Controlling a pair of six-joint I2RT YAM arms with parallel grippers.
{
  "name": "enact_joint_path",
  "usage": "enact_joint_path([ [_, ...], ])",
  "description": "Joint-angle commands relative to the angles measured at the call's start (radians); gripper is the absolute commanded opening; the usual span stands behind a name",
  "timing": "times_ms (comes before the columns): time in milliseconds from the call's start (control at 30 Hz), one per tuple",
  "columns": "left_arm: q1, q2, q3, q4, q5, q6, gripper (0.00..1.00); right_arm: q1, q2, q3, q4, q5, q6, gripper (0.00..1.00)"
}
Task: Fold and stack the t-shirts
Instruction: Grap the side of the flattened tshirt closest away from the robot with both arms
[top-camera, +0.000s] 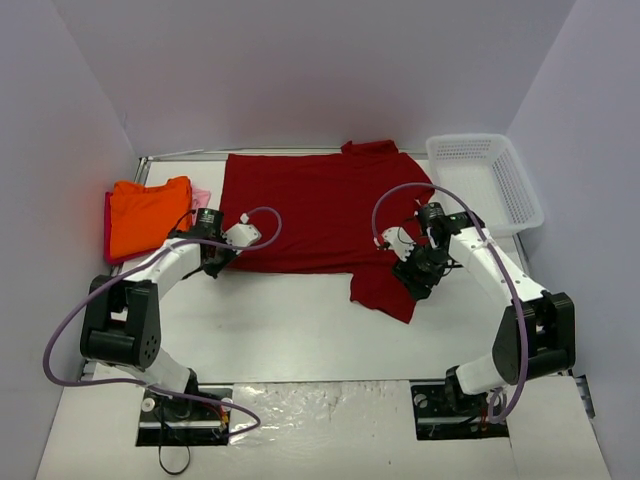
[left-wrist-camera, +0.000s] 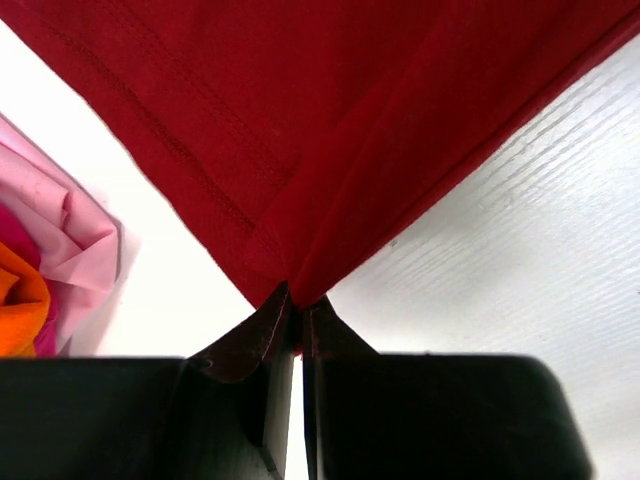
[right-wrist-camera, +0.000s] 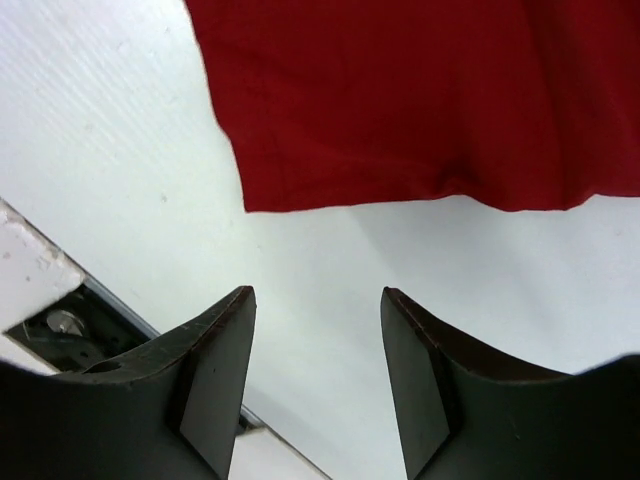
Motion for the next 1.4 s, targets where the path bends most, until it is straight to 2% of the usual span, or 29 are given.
enact_joint_path([
  [0,0.008,-0.015,0.042,-0.032,0.04,-0.078,0.02,0.025,-0.019,-0.018,-0.117,0.069,-0.052,0.49],
  [233,0.017,0.011,0.038,-0.03,0.053,-0.113,0.02,0.055,0.014,-0.104,-0.115,0.116,-0.108,0.47],
  [467,0.061,0.041,0.039,-0.029,0.129,-0.162,0.02,0.095,0.053,-0.131,-0.094,0.106,-0.109,0.47],
  [567,0.08,0.057,0.047,-0.043,0.187,-0.176,0.02,0.122,0.084,-0.138,-0.068,0.106,-0.097,0.47],
  [867,0.083,0.102,0.055,-0.052,0.206,-0.18,0.02,0.229,0.193,-0.125,0.015,0.098,-0.023,0.46],
  [1367,0.081,0.085,0.049,-0.056,0.229,-0.176,0.02,0.251,0.305,-0.124,0.13,0.213,0.058,0.45],
])
